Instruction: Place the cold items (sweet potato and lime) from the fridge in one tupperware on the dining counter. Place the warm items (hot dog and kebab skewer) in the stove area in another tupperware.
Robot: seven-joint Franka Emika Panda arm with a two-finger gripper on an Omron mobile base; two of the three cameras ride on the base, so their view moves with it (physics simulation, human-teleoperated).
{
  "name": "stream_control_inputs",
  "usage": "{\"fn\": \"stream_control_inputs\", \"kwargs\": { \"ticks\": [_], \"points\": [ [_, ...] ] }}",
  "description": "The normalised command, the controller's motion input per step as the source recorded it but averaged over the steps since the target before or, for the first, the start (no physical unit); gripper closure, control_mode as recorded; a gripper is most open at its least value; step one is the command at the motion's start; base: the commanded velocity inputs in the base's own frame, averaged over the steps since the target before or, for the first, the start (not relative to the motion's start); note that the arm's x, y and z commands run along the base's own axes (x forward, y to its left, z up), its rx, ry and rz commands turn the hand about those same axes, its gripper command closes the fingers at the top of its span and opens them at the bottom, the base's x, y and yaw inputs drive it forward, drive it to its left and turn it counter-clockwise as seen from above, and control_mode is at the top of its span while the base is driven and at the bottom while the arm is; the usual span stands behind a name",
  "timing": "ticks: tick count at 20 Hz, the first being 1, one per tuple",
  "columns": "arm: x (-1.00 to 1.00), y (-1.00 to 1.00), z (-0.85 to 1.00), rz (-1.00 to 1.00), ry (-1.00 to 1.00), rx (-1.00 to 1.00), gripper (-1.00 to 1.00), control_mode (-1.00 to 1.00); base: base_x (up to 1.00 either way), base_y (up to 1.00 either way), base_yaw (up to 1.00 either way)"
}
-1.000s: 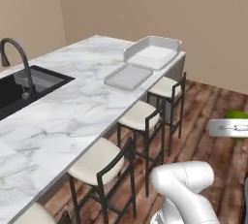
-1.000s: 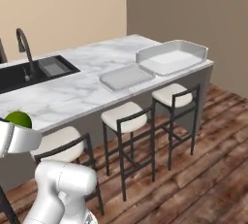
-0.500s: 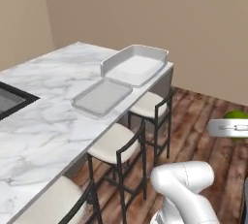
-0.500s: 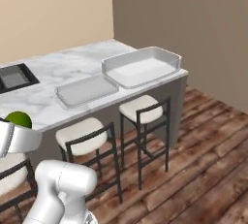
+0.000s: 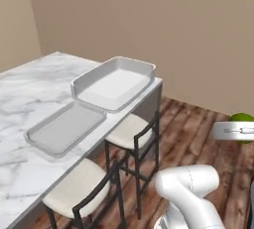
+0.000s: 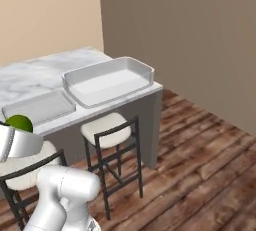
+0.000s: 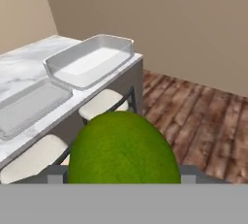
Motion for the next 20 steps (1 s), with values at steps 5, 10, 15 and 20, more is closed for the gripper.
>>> {"fn": "stream_control_inputs", "kwargs": {
  "ticks": [5, 10, 15, 20],
  "points": [
    [0.00, 0.00, 0.00, 0.00, 0.00, 0.00, 1.00, 1.00, 0.92, -1.00, 0.07],
    [0.00, 0.00, 0.00, 0.00, 0.00, 0.00, 1.00, 1.00, 0.93, -0.73, 0.40],
    [0.00, 0.00, 0.00, 0.00, 0.00, 0.00, 1.00, 1.00, 0.91, -0.49, 0.64],
    [0.00, 0.00, 0.00, 0.00, 0.00, 0.00, 1.00, 1.00, 0.94, -0.50, 0.64]
  ]
}}
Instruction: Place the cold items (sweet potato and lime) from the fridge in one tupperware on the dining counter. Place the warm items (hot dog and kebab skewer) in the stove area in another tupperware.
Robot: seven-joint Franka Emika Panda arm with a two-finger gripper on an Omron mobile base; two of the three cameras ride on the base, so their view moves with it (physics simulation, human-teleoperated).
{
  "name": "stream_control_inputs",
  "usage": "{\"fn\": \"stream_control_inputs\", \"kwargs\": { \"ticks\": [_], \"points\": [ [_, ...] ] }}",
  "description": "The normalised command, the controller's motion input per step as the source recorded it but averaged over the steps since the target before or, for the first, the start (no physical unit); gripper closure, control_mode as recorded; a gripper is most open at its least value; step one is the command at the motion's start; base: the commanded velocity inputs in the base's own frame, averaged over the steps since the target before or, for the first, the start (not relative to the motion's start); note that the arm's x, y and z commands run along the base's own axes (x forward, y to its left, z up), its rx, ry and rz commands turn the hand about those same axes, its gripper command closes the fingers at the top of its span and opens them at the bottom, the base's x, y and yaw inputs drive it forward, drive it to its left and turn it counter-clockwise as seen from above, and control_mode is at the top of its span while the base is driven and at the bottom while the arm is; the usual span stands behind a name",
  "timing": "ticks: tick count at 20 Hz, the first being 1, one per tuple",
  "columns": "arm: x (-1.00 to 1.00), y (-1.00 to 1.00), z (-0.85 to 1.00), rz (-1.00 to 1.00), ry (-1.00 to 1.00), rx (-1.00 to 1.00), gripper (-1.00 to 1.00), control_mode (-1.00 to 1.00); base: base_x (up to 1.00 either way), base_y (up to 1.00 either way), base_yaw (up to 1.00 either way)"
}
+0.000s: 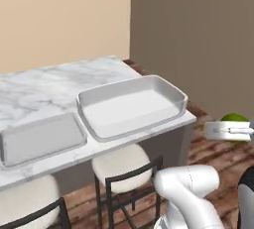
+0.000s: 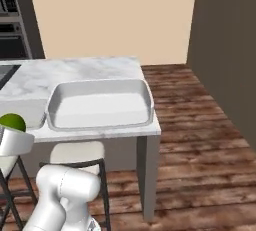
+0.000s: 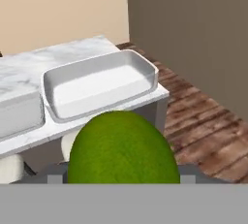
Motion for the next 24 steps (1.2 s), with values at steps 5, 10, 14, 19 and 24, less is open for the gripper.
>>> {"fn": "stream_control_inputs", "kwargs": {
  "ticks": [5, 10, 14, 19, 24],
  "points": [
    [0.00, 0.00, 0.00, 0.00, 0.00, 0.00, 1.00, 1.00, 0.98, -0.60, 0.57],
    [0.00, 0.00, 0.00, 0.00, 0.00, 0.00, 1.00, 1.00, 0.99, -0.68, 0.48],
    [0.75, -0.49, 0.00, 0.19, 0.37, 0.12, 1.00, -1.00, 0.25, -0.18, 0.09],
    [1.00, -0.55, -0.02, 0.18, 0.67, 0.05, 1.00, -1.00, 0.00, 0.00, 0.00],
    [0.99, -0.30, -0.40, 0.14, 0.39, 0.00, 1.00, -1.00, 0.00, 0.00, 0.00]
  ]
}}
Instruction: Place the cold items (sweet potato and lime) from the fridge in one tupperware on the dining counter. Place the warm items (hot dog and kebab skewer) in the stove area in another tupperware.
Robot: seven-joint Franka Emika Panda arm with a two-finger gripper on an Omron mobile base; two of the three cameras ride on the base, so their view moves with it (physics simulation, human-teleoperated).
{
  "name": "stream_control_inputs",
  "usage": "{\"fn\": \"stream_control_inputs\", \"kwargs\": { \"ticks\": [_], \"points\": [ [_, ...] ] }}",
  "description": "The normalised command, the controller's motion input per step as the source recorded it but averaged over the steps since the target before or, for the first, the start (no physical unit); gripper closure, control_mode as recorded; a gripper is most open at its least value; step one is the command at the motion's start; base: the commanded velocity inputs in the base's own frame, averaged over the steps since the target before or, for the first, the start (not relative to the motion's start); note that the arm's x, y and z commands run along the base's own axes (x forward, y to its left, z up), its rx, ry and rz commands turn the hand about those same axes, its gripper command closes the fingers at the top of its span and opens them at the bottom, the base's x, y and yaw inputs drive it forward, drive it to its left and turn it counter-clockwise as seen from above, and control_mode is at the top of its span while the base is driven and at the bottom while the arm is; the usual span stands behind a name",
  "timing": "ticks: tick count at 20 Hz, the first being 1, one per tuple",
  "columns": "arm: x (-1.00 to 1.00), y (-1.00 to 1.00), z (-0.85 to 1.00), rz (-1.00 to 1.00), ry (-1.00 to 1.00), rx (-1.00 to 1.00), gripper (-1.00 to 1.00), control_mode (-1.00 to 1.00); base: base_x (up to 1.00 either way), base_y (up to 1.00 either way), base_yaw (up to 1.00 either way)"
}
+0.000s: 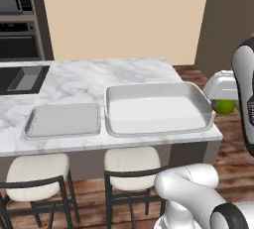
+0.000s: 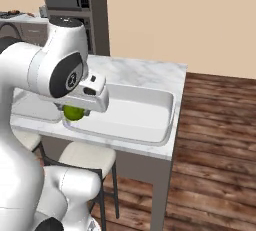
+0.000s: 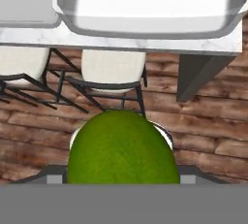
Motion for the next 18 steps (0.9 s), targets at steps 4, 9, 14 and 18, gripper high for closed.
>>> {"fn": "stream_control_inputs", "kwargs": {
  "ticks": [4, 9, 14, 18],
  "points": [
    [0.75, -0.27, -0.61, 0.11, 0.00, 0.00, 1.00, -1.00, 0.00, 0.00, 0.00],
    [0.69, -0.31, -0.60, 0.11, 0.00, 0.01, 1.00, -1.00, 0.00, 0.00, 0.00],
    [0.74, -0.33, -0.49, 0.02, 0.02, 0.00, 1.00, -1.00, 0.00, 0.00, 0.00],
    [0.81, -0.18, -0.38, 0.00, 0.16, 0.00, 1.00, -1.00, 0.00, 0.00, 0.00]
  ]
}}
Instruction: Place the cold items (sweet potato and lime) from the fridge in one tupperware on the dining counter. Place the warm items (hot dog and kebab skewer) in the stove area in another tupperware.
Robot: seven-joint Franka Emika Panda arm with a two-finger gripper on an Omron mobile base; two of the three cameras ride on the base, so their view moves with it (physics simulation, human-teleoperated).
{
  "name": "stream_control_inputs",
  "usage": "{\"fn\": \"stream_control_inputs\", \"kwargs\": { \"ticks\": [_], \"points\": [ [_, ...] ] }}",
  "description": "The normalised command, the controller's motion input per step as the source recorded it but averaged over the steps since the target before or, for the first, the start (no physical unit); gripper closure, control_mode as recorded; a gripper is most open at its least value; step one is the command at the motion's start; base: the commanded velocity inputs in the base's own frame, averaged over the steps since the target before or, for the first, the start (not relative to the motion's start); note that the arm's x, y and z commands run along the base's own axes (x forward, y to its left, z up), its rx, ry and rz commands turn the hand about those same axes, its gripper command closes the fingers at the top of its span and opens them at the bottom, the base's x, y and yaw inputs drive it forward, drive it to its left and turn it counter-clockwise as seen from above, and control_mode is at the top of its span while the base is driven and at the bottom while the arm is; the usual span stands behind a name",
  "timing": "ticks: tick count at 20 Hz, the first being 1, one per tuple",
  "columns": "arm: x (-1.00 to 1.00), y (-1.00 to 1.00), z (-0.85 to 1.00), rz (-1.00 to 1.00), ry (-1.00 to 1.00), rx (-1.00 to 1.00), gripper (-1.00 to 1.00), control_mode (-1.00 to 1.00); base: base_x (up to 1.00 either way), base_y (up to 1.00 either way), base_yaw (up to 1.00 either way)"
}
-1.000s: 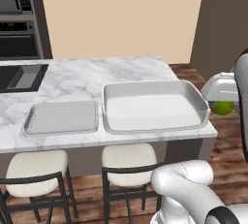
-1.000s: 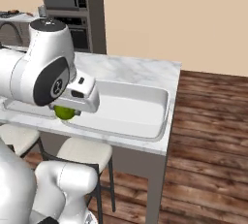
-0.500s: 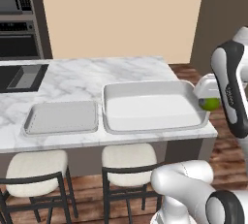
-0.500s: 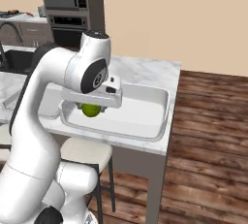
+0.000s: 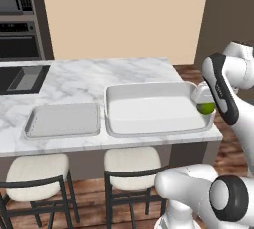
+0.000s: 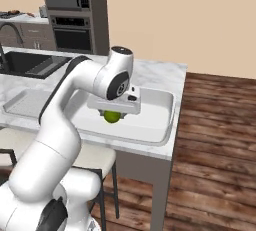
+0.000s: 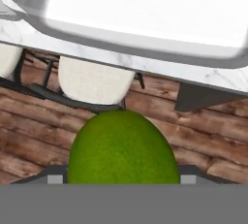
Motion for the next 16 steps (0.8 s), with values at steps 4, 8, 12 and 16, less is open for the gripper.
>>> {"fn": "stream_control_inputs", "kwargs": {
  "ticks": [4, 8, 12, 16],
  "points": [
    [0.86, -0.14, -0.21, 0.00, 0.13, 0.00, 1.00, -1.00, 0.00, 0.00, 0.00],
    [0.88, -0.17, -0.20, 0.00, 0.11, 0.00, 1.00, -1.00, 0.00, 0.00, 0.00],
    [0.85, -0.19, -0.26, 0.00, 0.11, 0.00, 1.00, -1.00, 0.00, 0.00, 0.00],
    [0.77, -0.16, -0.40, 0.00, 0.04, 0.00, 1.00, -1.00, 0.00, 0.00, 0.00]
  ]
}}
